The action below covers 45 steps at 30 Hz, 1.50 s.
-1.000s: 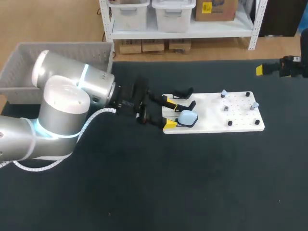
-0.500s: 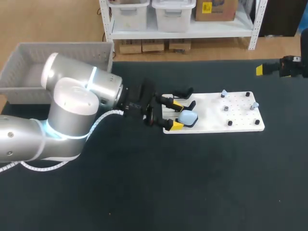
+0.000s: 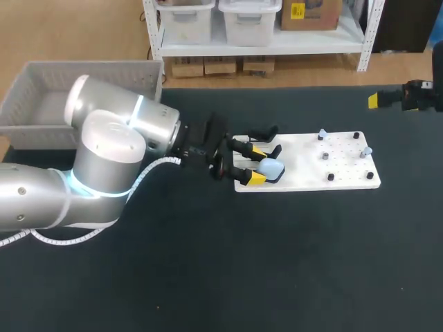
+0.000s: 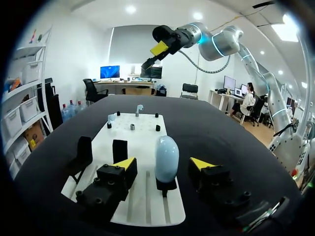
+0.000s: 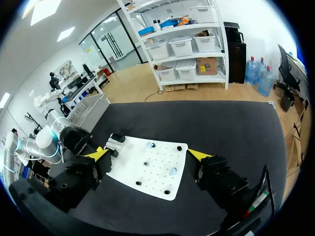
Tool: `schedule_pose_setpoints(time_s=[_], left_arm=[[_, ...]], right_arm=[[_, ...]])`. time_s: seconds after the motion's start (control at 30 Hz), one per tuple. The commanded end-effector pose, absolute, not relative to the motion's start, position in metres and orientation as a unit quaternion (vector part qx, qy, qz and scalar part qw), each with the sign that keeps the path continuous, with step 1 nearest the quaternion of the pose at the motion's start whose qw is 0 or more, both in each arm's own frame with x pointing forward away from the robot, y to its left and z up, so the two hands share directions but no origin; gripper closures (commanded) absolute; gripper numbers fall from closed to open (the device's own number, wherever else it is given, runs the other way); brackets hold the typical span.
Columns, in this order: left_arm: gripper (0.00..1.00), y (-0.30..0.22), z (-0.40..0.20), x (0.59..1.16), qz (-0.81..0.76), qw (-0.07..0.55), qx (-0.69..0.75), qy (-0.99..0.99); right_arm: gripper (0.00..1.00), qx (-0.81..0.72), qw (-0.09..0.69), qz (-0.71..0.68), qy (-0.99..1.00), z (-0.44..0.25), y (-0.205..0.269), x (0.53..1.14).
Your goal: Pick up each earbud case from the left stands, insert the matching earbuds, close the lid, and place the case in the box.
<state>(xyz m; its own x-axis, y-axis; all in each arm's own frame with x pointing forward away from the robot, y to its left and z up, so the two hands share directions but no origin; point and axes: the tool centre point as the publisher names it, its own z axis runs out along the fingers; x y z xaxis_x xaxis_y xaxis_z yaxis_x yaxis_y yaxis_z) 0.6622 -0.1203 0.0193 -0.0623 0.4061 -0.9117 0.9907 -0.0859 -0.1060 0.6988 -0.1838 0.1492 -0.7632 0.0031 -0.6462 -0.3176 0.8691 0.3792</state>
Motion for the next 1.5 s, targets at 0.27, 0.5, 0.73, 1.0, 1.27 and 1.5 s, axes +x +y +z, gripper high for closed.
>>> schedule_pose_setpoints(time_s=[0.27, 0.5, 0.73, 1.0, 1.27, 1.5], left_arm=[[0.34, -0.1243, 0.0147, 0.6662, -0.442, 0.334, 0.597, 0.580], [0.35, -0.1264, 0.0129, 0.6665, -0.446, 0.333, 0.597, 0.579], [0.38, -0.1281, 0.0128, 0.6674, -0.447, 0.334, 0.598, 0.576], [0.42, -0.1285, 0.0105, 0.6673, -0.450, 0.330, 0.599, 0.574], [0.39, -0.1288, 0.0099, 0.6657, -0.451, 0.330, 0.601, 0.572], [0.24, -0.1290, 0.0091, 0.6635, -0.451, 0.329, 0.602, 0.571]], right_arm=[[0.00, -0.087, 0.333, 0.241, 0.907, 0.1491, -0.1840, 0.6988], [0.00, -0.087, 0.333, 0.241, 0.907, 0.1491, -0.1840, 0.6988], [0.00, -0.087, 0.333, 0.241, 0.907, 0.1491, -0.1840, 0.6988], [0.00, -0.087, 0.333, 0.241, 0.907, 0.1491, -0.1840, 0.6988], [0.00, -0.087, 0.333, 0.241, 0.907, 0.1491, -0.1840, 0.6988], [0.00, -0.087, 0.333, 0.241, 0.907, 0.1491, -0.1840, 0.6988]])
